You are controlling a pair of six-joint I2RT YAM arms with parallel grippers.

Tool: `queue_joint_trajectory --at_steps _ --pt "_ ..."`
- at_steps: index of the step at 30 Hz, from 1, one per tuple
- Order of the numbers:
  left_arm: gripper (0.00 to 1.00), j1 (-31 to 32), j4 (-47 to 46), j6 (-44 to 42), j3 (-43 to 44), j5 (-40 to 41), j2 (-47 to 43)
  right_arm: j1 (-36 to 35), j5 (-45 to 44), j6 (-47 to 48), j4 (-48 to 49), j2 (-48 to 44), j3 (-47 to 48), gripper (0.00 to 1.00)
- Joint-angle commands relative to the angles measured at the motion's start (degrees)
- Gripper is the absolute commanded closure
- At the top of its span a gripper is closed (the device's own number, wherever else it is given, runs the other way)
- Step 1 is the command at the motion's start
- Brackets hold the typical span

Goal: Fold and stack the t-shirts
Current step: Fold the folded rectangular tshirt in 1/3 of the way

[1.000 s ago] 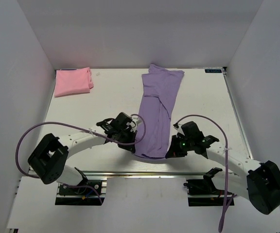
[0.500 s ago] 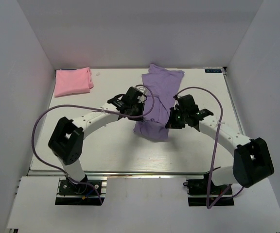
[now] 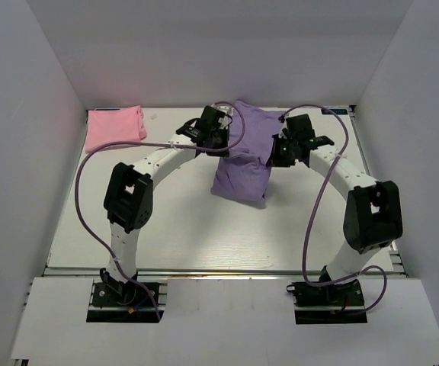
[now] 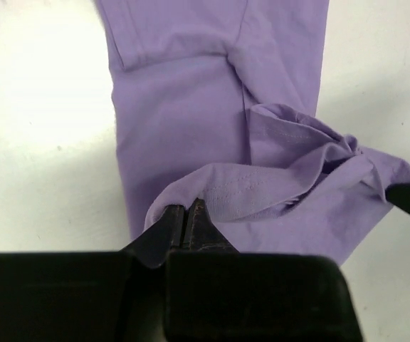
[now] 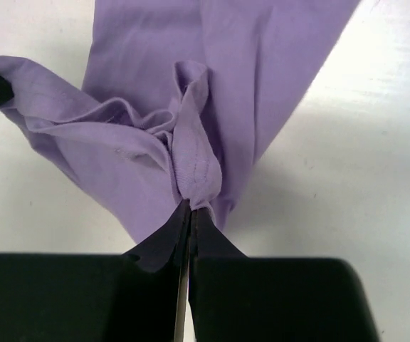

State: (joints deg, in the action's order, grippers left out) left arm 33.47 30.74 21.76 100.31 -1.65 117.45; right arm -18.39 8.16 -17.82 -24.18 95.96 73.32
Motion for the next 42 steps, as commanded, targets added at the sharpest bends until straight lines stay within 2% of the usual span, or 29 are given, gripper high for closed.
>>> queue_joint_trajectory --at_steps 1,8,17,24,25,26,27,28,29,35,38,41,42 --pt "1.00 -1.65 -2.87 -3.38 3.48 -2.82 0.58 1.34 3.70 3.75 -0.78 2.12 4.55 1.00" --pt "0.98 -2.71 -9.12 -5.59 3.49 -10.03 4.54 4.42 7.30 5.69 -0.86 8.79 10.78 1.00" --pt "0.94 -4.47 -14.22 -6.91 6.38 -10.65 9.03 7.23 11.61 8.24 -0.60 17.05 17.73 1.00" --pt "0.81 -6.22 -18.17 -7.52 7.62 -13.28 13.32 8.99 14.16 8.51 0.36 23.29 22.22 1.00" --pt "0.66 -6.23 -18.70 -7.52 8.14 -13.99 13.85 9.51 14.07 8.07 0.54 23.65 22.57 0.92" --pt "0.48 -6.75 -18.70 -7.52 9.01 -13.99 14.38 9.60 14.25 7.46 0.72 24.27 23.70 0.74" --pt "0.31 -6.76 -18.70 -7.52 9.02 -13.99 14.91 10.04 14.16 6.76 0.89 25.49 24.15 0.10" --pt "0.19 -7.45 -18.70 -7.52 10.59 -13.99 15.52 10.39 14.07 6.14 1.07 25.85 25.63 0.10" --pt "0.01 -7.46 -18.00 -6.22 11.21 -13.99 15.53 10.57 16.16 6.13 0.81 26.81 27.21 0.10" --pt "0.00 -8.51 -15.54 -5.67 14.12 -15.31 14.49 11.45 19.17 5.43 1.94 24.81 28.38 0.10" --pt "0.00 -8.51 -13.52 -6.81 11.67 -16.80 11.07 11.10 20.57 5.78 2.65 20.15 21.81 0.10" --pt "0.00 -8.51 -11.76 -7.61 5.09 -17.33 6.93 10.75 21.10 5.00 5.10 13.83 11.80 0.10" --pt "0.00 -7.99 -11.24 -8.65 0.20 -17.33 3.70 10.66 21.97 4.47 6.24 11.29 7.41 0.10"
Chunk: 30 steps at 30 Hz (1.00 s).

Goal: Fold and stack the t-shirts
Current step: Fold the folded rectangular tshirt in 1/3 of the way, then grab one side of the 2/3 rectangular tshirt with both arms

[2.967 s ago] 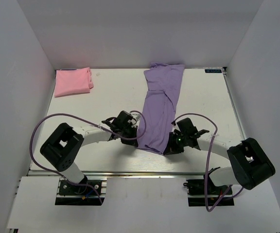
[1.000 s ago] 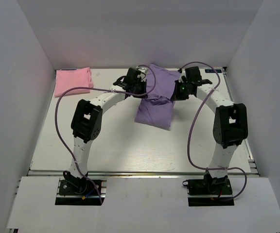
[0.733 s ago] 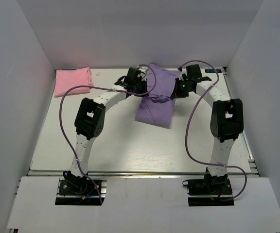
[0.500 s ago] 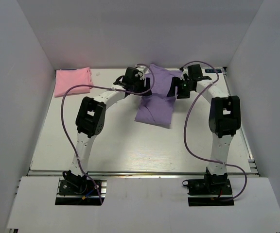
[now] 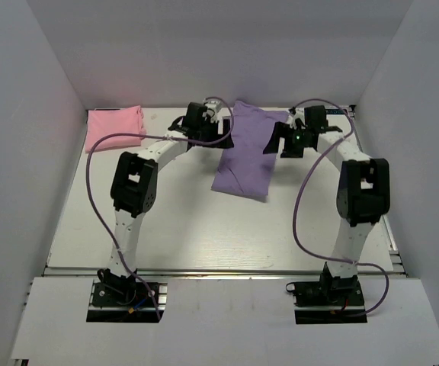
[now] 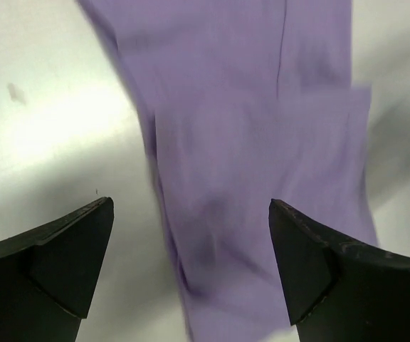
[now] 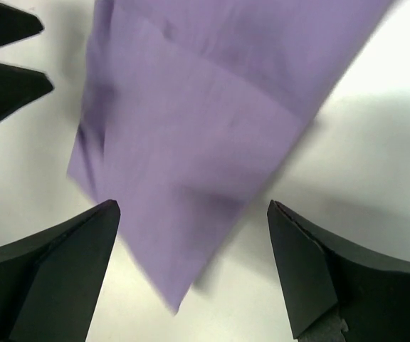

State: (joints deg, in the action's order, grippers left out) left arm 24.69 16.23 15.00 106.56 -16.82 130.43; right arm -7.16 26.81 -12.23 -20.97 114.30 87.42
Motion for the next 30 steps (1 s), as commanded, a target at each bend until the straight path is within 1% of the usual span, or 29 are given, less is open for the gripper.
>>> queue_joint_trajectory --at_steps 1,2,3,5,6,7,9,10,13,15,16,17,18,19,20,22,23,24,26,27,29,30 --pt "0.00 0.80 3.28 -2.43 -8.63 -2.17 -11.14 -0.75 3.60 -1.39 3.91 -9.77 -10.91 0.10" --pt "0.00 1.32 3.28 -2.44 -13.44 -1.64 -14.30 -0.84 3.78 -2.09 5.49 -10.93 -15.74 0.10" --pt "0.00 1.33 3.28 -2.96 -15.84 -1.64 -14.33 -0.75 3.78 -2.97 7.50 -13.73 -20.31 0.10" --pt "0.00 1.33 1.71 -2.96 -20.84 -2.51 -18.80 -1.28 4.91 -4.73 9.54 -18.29 -24.64 0.10" --pt "0.00 1.33 0.74 -2.44 -25.66 -3.39 -19.85 -1.37 5.27 -5.08 10.33 -19.11 -26.32 0.10" --pt "0.00 1.33 -1.01 -2.44 -27.70 -4.18 -21.00 -1.98 5.88 -5.09 11.56 -19.81 -30.51 0.10" --pt "0.00 1.33 -2.25 -2.44 -32.27 -4.71 -23.11 -2.42 5.63 -4.47 12.53 -21.14 -33.00 0.10" --pt "0.03 1.33 -3.04 -2.96 -33.25 -4.71 -23.12 -2.94 5.28 -4.47 12.45 -21.14 -33.80 0.10" --pt "0.09 1.33 -3.57 -3.49 -34.58 -5.51 -23.12 -3.91 5.45 -4.38 13.32 -19.38 -34.16 0.11" --pt "0.12 1.33 -3.57 -4.19 -35.20 -6.29 -22.33 -4.35 5.80 -4.73 14.38 -17.46 -34.16 0.14" --pt "0.15 1.33 -4.18 -4.19 -35.20 -6.99 -21.63 -4.88 5.89 -4.82 15.34 -17.01 -33.81 0.16" --pt "0.16 1.33 -4.19 -4.19 -35.81 -7.00 -21.62 -4.97 5.80 -5.08 15.26 -16.48 -33.46 0.16" --pt "0.20 1.33 -4.80 -4.19 -35.81 -8.22 -20.93 -5.41 5.80 -5.09 15.43 -14.91 -33.10 0.21" --pt "0.26 1.33 -5.67 -4.19 -35.81 -9.45 -20.05 -5.58 5.97 -5.43 15.43 -14.03 -32.32 0.26" --pt "0.28 1.33 -5.68 -4.19 -36.42 -10.24 -20.04 -5.59 6.06 -5.44 15.43 -14.02 -32.14 0.26" --pt "0.29 1.33 -6.38 -4.19 -36.43 -10.87 -19.16 -5.76 5.97 -5.61 15.26 -12.62 -31.61 0.34" --pt "0.35 1.85 -7.60 -3.67 -36.43 -12.61 -18.38 -5.94 5.98 -5.44 15.52 -12.35 -31.35 0.38" --pt "0.35 1.86 -7.62 -3.67 -36.95 -12.62 -17.85 -5.94 5.98 -5.44 15.00 -11.91 -31.26 0.41" --pt "0.42 1.86 -8.93 -3.67 -36.95 -14.81 -17.23 -6.03 6.50 -5.18 15.08 -11.56 -31.43 0.49" --pt "0.44 1.86 -8.93 -3.67 -36.95 -15.34 -16.62 -5.94 6.50 -5.26 15.26 -11.38 -31.34 0.54" --pt "0.49 1.86 -9.46 -3.67 -37.48 -16.05 -16.09 -5.94 6.24 -5.52 16.05 -11.47 -31.78 0.57" --pt "0.53 1.86 -9.46 -3.67 -37.48 -16.05 -16.09 -5.94 5.80 -5.52 16.40 -11.21 -31.61 0.57"
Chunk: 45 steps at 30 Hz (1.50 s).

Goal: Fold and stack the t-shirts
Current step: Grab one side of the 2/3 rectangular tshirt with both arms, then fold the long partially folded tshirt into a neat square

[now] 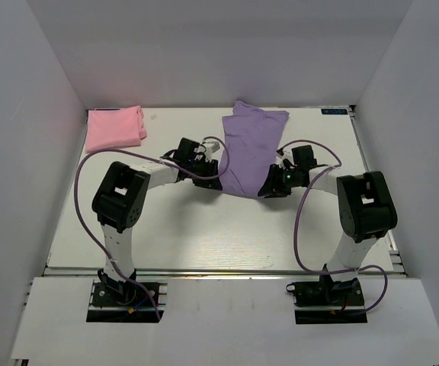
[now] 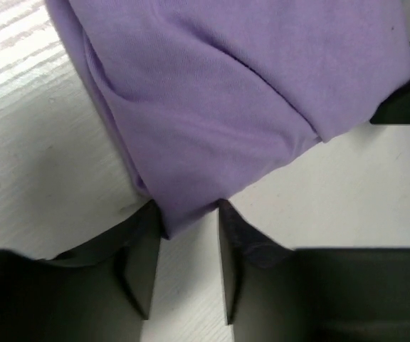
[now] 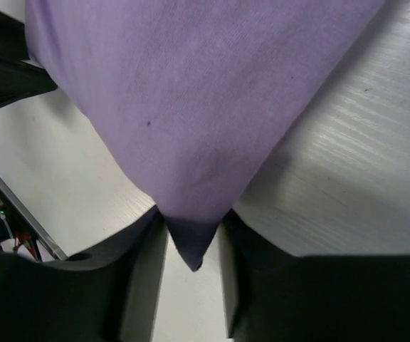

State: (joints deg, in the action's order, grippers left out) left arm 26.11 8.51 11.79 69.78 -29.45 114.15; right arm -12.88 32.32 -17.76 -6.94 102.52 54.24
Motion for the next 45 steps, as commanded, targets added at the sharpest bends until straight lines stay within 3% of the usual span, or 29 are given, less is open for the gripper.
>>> queue_joint_trajectory --at_steps 1,5,6,9,21,35,45 --pt "0.57 0.43 -1.75 -0.45 -0.70 -3.42 0.81 -0.21 0.29 -0.08 2.46 1.27 1.83 0.63" --pt "0.81 0.43 -2.88 0.07 -0.70 -4.03 1.43 -0.21 0.20 -0.08 2.81 2.24 2.54 0.79" --pt "1.00 0.43 -2.89 0.60 -0.70 -4.03 1.43 -0.12 0.38 -0.17 2.72 2.07 2.45 0.83" --pt "1.00 0.43 -2.89 0.60 -0.70 -4.03 1.43 -0.21 0.47 -0.26 2.63 0.93 1.75 1.00" --pt "1.00 0.43 0.80 1.66 -13.60 2.38 -12.10 0.31 -3.83 3.25 -4.48 -8.81 -4.58 1.00" --pt "1.00 4.47 3.96 4.56 -24.16 -7.46 -26.95 -3.37 0.12 5.89 -16.69 -19.28 -13.19 1.00" --pt "1.00 5.53 7.39 5.16 -20.13 -4.75 -31.97 -4.96 0.55 8.00 -22.94 -22.28 -8.02 1.00"
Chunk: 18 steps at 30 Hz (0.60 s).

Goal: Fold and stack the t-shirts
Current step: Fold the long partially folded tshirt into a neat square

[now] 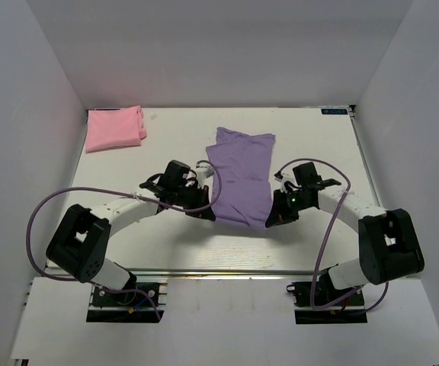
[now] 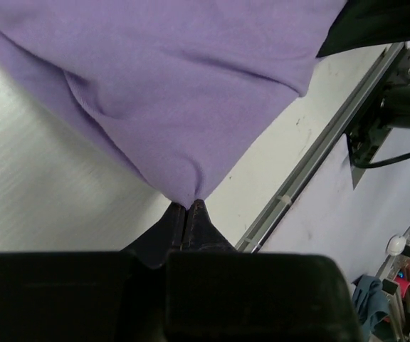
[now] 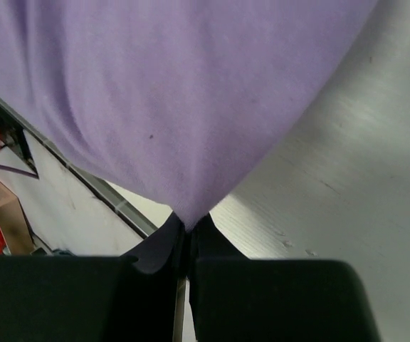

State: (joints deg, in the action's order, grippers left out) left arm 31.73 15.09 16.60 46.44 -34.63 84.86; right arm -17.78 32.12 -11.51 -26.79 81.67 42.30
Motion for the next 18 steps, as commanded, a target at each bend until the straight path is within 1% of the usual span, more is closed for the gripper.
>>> queue_joint_trajectory --at_steps 1,2,4,7,8,9,10,11,12,13,14,15,17,18 --pt "1.00 -0.08 1.43 1.15 5.05 1.66 -2.68 -0.15 0.84 1.75 -3.45 -1.42 6.88 1.00" --pt "1.00 -0.08 1.95 1.15 6.20 4.02 -2.07 0.02 0.75 2.27 -3.88 -0.82 7.87 1.00" --pt "1.00 -0.78 2.74 1.68 8.66 5.71 -0.84 0.29 0.58 2.45 -4.06 -0.11 11.21 1.00" --pt "1.00 -1.32 2.13 3.69 15.32 7.99 1.97 0.47 -0.65 2.37 -3.89 3.83 17.45 1.00" --pt "1.00 -1.32 2.13 3.70 17.18 11.13 3.63 0.38 -0.65 2.11 -3.71 4.37 21.29 1.00" --pt "1.00 -1.32 2.92 4.40 19.11 12.56 4.69 0.55 -0.83 1.93 -3.71 5.77 22.46 1.00" --pt "1.00 -1.32 3.71 4.41 22.96 13.96 5.83 0.73 -1.00 1.75 -3.80 7.70 23.86 1.00" --pt "1.00 -1.32 5.98 4.41 25.17 17.46 8.28 0.99 -1.53 1.32 -4.06 8.50 27.36 1.00" --pt "1.00 -1.84 7.48 4.41 29.55 19.58 9.61 1.25 -2.32 1.05 -3.98 10.77 28.70 1.00" --pt "1.00 -1.84 8.80 4.41 31.68 23.00 10.93 1.78 -3.02 0.70 -3.98 11.66 29.67 1.00" --pt "1.00 -2.45 10.64 3.88 33.70 24.16 12.33 1.96 -3.29 0.61 -4.15 12.28 33.42 1.00" --pt "1.00 -2.46 11.18 3.88 37.46 24.96 15.13 2.13 -3.46 0.44 -4.33 14.81 34.68 1.00" --pt "1.00 -3.68 11.88 3.35 41.09 25.57 17.96 3.19 -3.55 0.70 -5.73 16.50 39.93 1.00" --pt "1.00 -3.69 12.67 3.35 44.50 25.58 19.36 3.63 -3.55 1.05 -6.34 19.55 41.35 1.00"
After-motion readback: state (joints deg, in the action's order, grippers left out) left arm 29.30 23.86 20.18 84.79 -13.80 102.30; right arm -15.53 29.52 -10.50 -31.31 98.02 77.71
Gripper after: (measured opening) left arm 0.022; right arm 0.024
